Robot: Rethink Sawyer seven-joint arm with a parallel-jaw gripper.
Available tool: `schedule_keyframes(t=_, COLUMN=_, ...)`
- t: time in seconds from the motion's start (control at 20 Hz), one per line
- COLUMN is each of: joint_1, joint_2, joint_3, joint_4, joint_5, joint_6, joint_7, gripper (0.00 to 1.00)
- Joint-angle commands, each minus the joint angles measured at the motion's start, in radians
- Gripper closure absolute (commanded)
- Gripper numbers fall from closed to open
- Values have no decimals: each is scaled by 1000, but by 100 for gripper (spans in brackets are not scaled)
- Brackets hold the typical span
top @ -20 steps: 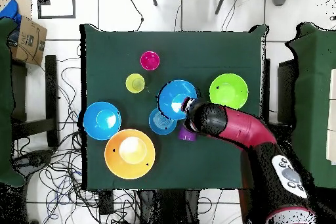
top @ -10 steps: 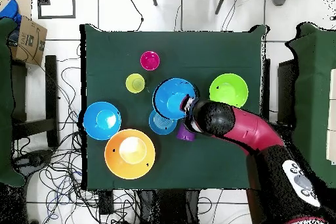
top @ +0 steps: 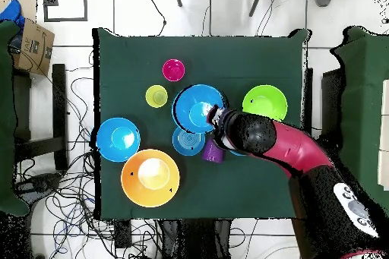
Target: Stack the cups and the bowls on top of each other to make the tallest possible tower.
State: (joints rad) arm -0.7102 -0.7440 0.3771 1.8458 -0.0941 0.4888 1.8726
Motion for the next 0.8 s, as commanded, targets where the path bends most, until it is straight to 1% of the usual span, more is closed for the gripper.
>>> schedule_keyframes(t=0.05, joint_1=-30, joint_2=1, joint_3=124, joint_4=55, joint_5=-4, joint_6=103, joint_7=-75, gripper=100)
schedule_keyframes(t=0.2, joint_1=-50, joint_2=7, joint_3=132, joint_4=63, joint_5=-26, joint_6=103, joint_7=-86, gripper=100)
schedule_keyframes(t=0.4, joint_1=-72, joint_2=-1, joint_3=104, joint_4=70, joint_5=-74, joint_6=120, joint_7=-110, gripper=100)
schedule_keyframes(t=0.6, joint_1=-106, joint_2=5, joint_3=86, joint_4=71, joint_5=-109, joint_6=152, joint_7=-145, gripper=100)
schedule_keyframes(t=0.8, joint_1=-150, joint_2=15, joint_3=88, joint_4=67, joint_5=-150, joint_6=165, joint_7=-177, gripper=100)
